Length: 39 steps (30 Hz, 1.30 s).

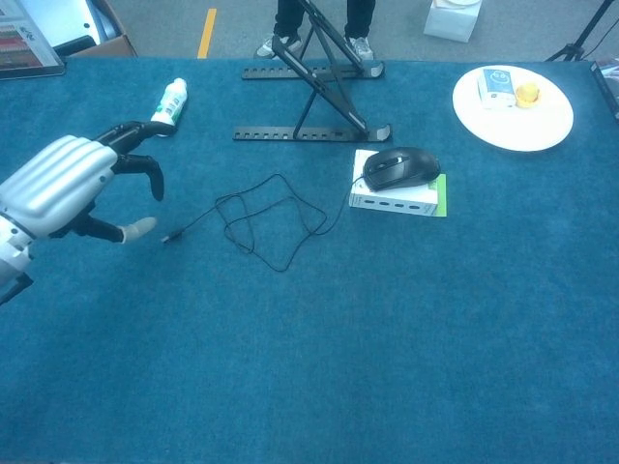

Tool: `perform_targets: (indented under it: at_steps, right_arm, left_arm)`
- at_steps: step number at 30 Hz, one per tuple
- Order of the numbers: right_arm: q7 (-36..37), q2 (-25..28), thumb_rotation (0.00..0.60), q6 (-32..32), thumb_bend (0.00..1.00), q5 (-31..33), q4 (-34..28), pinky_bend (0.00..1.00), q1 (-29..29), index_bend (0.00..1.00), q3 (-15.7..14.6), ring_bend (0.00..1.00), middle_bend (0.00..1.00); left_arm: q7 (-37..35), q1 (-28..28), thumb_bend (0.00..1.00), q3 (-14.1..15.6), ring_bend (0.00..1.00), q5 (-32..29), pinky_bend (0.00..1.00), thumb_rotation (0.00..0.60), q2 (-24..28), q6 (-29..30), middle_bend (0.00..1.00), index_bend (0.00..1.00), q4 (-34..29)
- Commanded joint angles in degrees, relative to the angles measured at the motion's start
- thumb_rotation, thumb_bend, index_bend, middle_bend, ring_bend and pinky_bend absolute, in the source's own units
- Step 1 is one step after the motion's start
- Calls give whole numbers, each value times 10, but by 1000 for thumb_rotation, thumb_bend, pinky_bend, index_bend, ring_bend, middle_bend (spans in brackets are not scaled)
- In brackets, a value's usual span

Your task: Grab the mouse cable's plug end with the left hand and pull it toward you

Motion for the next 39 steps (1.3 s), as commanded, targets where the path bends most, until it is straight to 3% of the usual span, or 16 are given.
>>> perform_targets:
  at_steps: [1,25,30,39]
  right_arm:
    - [5,-6,600,-2,381,1,7,82,1,321,-2,112,203]
    - [12,-18,600,-6,380,2,20,82,5,320,-8,112,203]
    - [12,-18,600,-6,381,3,20,82,4,321,-8,112,203]
    - [19,-18,600,1,381,3,25,82,0,321,-11,112,203]
  left_arm:
    - [-9,-13,263,-6,90,-13,347,600,-13,-13,84,496,24]
    - [-48,-41,264,1,90,-63,345,600,-80,-38,70,494,130]
    - [-59,-41,264,-5,90,-73,290,600,-102,-28,48,472,161]
    - [-72,-45,264,-1,90,-84,280,600,-121,-34,45,472,191]
